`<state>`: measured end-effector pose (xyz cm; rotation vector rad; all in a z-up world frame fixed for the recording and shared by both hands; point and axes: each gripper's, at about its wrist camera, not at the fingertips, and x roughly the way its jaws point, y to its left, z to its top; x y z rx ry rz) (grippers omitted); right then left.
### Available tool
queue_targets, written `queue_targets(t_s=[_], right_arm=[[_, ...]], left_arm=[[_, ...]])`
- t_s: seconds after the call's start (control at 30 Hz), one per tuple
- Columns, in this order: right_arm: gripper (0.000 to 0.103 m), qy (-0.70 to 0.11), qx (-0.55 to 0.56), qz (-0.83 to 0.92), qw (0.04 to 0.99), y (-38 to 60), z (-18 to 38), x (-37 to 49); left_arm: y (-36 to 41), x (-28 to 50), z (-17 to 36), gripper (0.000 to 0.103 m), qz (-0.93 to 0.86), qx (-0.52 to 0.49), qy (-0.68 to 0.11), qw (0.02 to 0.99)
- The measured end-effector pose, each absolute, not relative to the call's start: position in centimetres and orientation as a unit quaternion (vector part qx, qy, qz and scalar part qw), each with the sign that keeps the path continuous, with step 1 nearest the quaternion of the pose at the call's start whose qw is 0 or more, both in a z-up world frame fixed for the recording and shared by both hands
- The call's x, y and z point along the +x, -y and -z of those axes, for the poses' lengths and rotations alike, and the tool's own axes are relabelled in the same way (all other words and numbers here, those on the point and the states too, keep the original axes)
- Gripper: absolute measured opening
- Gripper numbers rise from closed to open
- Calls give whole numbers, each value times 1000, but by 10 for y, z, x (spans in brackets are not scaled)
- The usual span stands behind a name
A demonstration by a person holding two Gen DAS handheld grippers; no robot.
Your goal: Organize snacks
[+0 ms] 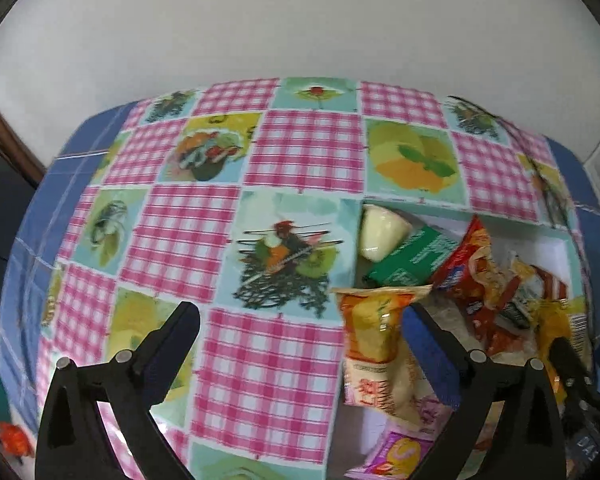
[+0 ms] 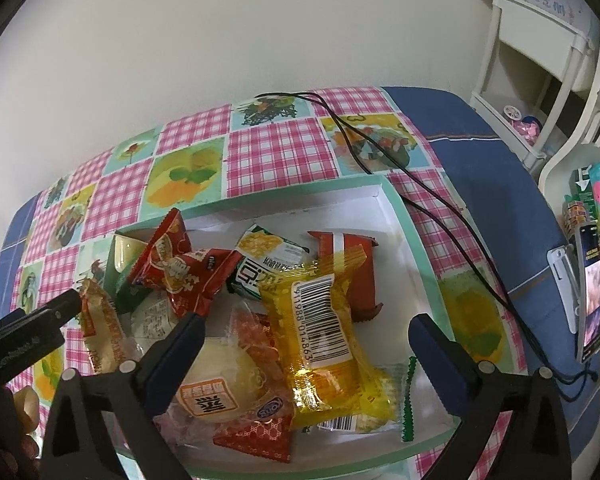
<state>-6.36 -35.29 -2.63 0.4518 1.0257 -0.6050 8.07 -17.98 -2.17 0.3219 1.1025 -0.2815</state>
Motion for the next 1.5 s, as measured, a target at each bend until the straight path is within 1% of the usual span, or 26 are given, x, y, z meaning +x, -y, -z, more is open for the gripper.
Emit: queue_targets(t_s=[0.2, 0.33, 0.47, 0.67, 0.97, 1.13, 1.5], right_arm=[[103, -480, 207, 281, 805, 347, 23, -63], [103, -483, 200, 278, 806, 340, 21, -62], [103, -486, 199, 276, 805, 331, 19, -63], [103, -486, 196, 271, 807, 318, 17, -66], [103, -489, 194, 263, 809, 297, 14, -76], [103, -485, 190, 264, 812, 287, 8, -87], [103, -474, 174, 263, 822, 258, -5, -113]], left_arm=[[172, 79, 21, 101, 102, 169, -514, 835], [170, 72, 17, 101, 87, 197, -495, 842], [161, 70, 11, 101, 103, 179, -499, 842], [152, 61, 5, 101, 103, 188, -489, 845], [125, 49, -2, 101, 116, 174, -487, 848], [108, 42, -6, 101, 120, 162, -492, 847], [81, 10, -17, 101, 122, 165, -477, 855]])
